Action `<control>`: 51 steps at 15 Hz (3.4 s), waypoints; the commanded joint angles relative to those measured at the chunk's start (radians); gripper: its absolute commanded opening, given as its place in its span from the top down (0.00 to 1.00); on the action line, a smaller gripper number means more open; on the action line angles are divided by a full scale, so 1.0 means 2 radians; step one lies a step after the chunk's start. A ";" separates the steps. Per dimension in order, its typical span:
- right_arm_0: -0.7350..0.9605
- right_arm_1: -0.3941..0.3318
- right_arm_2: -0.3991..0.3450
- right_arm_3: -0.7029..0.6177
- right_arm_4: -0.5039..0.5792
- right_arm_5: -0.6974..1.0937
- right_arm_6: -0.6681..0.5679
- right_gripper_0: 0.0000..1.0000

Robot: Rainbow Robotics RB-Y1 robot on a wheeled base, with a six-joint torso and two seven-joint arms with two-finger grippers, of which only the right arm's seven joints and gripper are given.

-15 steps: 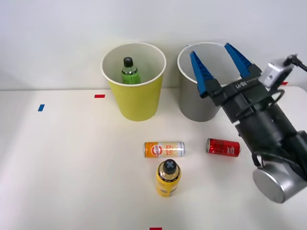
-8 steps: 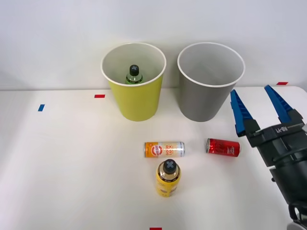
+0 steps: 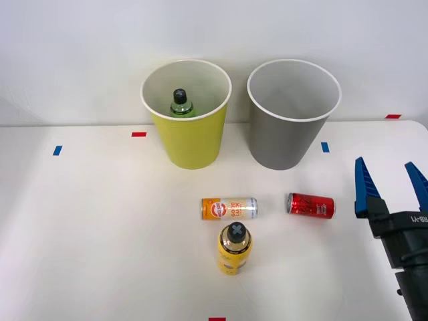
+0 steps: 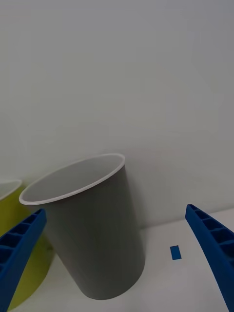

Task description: Put cans in the gray bin, plastic bottles in the light green bin

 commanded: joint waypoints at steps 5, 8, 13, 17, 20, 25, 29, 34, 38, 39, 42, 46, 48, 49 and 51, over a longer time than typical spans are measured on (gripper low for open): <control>0.037 0.031 -0.043 0.003 0.057 0.048 -0.045 0.02; 0.055 0.051 -0.043 0.009 0.085 0.042 -0.066 0.02; 0.048 0.099 -0.058 0.083 0.192 -0.037 -0.148 0.02; 0.075 0.129 -0.076 0.109 0.256 -0.076 -0.210 0.02; 0.099 0.128 -0.060 0.129 0.257 -0.126 -0.190 0.02; 0.142 0.108 0.001 0.152 0.179 -0.186 0.005 0.02; 0.182 0.103 0.041 0.152 0.169 -0.211 0.074 0.02; 0.198 0.081 0.079 0.154 0.162 -0.224 0.088 0.02; 0.198 0.058 0.085 0.172 0.154 -0.244 0.096 0.02; 0.198 0.052 0.091 0.174 0.150 -0.251 0.097 0.02; 0.200 0.048 0.095 0.174 0.143 -0.265 0.105 0.02; 0.202 0.062 0.092 0.174 0.142 -0.265 0.110 0.02; 0.202 0.063 0.090 0.174 0.143 -0.265 0.111 0.02; 0.202 0.063 0.090 0.174 0.143 -0.265 0.111 0.02; 0.202 0.063 0.090 0.174 0.143 -0.265 0.111 0.02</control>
